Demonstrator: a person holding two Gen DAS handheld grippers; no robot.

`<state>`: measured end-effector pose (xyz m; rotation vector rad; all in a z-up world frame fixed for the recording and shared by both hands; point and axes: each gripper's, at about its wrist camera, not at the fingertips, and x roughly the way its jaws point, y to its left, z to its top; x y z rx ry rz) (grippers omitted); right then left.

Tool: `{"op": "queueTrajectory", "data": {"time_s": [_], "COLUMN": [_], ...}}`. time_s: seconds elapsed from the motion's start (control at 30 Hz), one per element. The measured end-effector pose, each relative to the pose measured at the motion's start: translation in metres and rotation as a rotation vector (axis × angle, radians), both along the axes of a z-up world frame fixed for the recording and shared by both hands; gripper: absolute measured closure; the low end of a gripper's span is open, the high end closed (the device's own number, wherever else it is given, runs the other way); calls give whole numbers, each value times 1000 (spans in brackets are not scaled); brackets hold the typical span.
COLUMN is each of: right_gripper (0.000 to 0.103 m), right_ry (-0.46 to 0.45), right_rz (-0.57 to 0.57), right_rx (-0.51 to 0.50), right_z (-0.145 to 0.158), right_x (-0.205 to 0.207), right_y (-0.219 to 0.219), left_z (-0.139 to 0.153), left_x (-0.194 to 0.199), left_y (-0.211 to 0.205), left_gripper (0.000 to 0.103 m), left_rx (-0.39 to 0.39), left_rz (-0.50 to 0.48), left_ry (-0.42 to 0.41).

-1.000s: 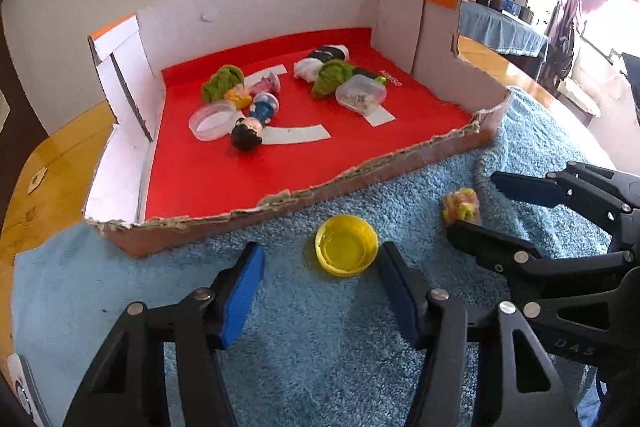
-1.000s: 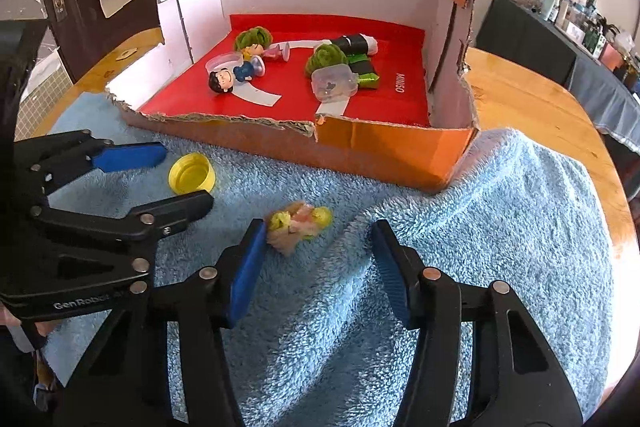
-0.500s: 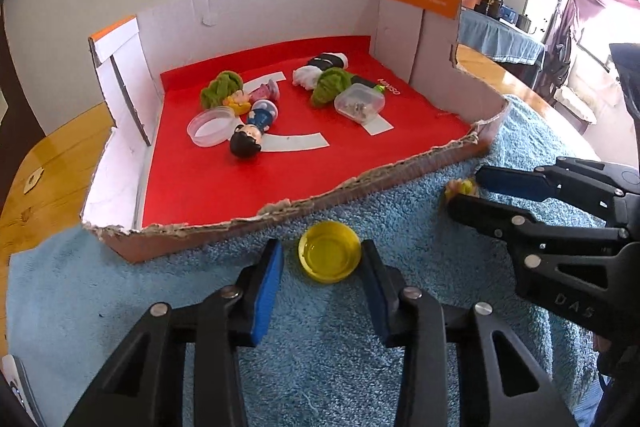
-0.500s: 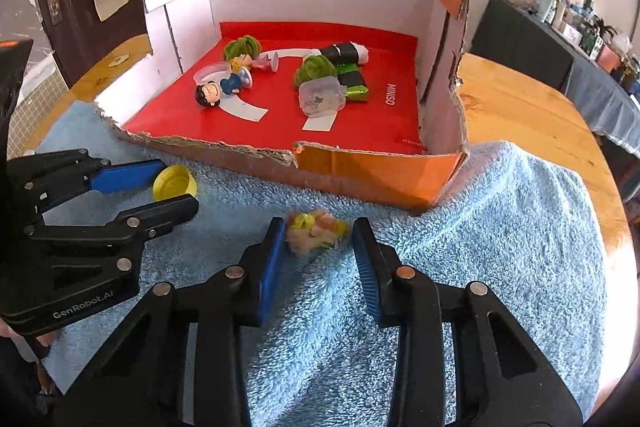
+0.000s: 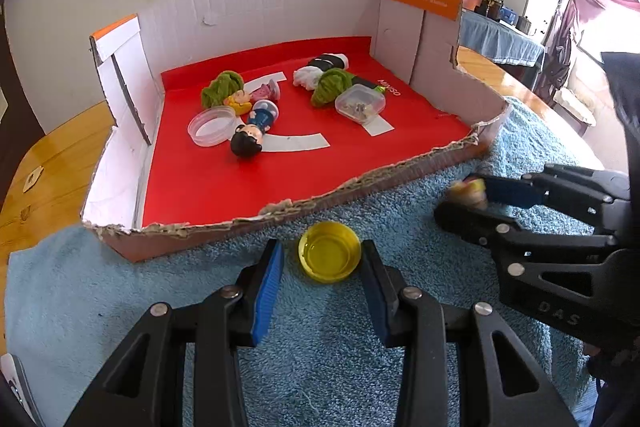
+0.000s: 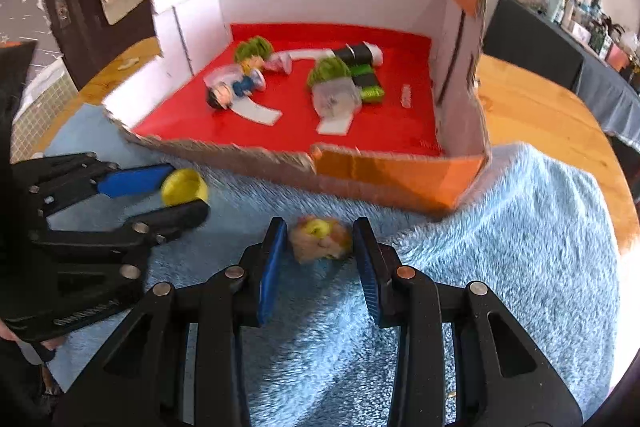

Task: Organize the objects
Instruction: 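Grasp the yellow lid with the left tool while the right tool grasps the small doll, then lift the yellow lid and small doll and carry them into the box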

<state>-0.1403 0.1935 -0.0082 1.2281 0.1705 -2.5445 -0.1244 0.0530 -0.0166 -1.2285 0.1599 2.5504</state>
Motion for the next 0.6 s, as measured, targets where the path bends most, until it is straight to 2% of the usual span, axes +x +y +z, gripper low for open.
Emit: {"op": "queueTrajectory", "data": {"time_s": [0.1, 0.17, 0.6], "right_gripper": [75, 77, 81], "right_ry": [-2, -3, 8], "right_rz": [-13, -17, -31], "right_rx": [-8, -10, -46], "right_z": [0, 0, 9], "right_x": [0, 0, 7], "right_y": [4, 5, 10], "left_z": [-1, 0, 3], "left_x": [-1, -1, 4], "left_y": [-1, -2, -6], "left_gripper": [65, 71, 71], "left_rx": [6, 7, 21], "left_rz": [6, 14, 16], "left_ry": [3, 6, 13]}}
